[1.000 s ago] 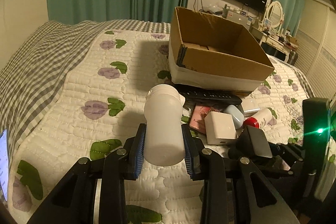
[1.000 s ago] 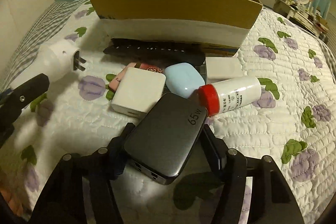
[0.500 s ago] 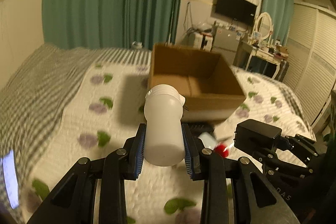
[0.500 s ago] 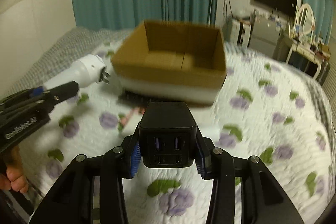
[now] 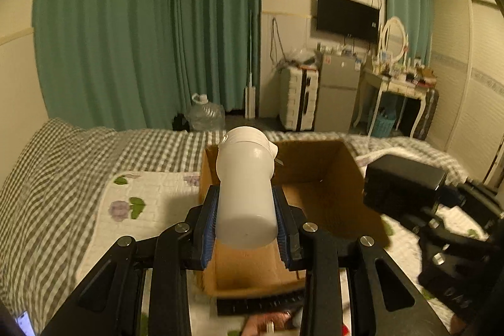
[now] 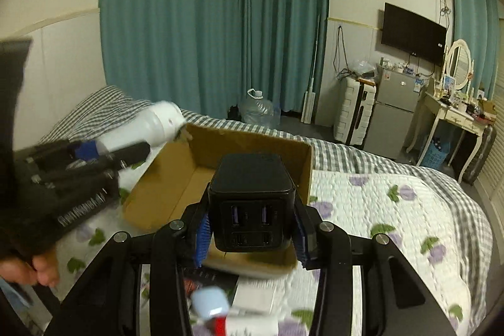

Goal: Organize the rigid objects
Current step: 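Carry both items over the cardboard box and open both grippers to drop them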

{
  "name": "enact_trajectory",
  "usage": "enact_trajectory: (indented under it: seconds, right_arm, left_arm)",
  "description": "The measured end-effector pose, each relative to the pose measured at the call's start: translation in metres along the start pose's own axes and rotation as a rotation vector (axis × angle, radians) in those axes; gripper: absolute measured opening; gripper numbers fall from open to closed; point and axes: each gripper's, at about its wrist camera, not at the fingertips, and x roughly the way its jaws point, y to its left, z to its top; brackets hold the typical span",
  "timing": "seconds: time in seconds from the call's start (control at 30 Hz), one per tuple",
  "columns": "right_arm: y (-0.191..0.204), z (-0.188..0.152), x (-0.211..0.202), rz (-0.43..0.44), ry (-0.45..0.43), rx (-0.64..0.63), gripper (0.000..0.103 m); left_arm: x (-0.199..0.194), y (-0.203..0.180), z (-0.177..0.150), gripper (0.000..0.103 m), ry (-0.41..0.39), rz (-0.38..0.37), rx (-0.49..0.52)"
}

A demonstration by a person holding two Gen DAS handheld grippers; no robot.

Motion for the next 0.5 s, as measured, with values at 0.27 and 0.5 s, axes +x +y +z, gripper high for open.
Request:
enact_trajectory:
  seconds: [0.27, 0.5]
  right_arm:
    - [-0.014, -0.011, 0.054, 0.03, 0.056, 0.022, 0.041]
    - [-0.017, -0.01, 0.071, 0.022, 0.064, 0.01, 0.041]
  left_arm:
    - [0.064, -0.008, -0.017, 0.04, 0.071, -0.039, 0.004]
    - [0.07, 0.001, -0.016, 0.069, 0.068, -0.008, -0.024]
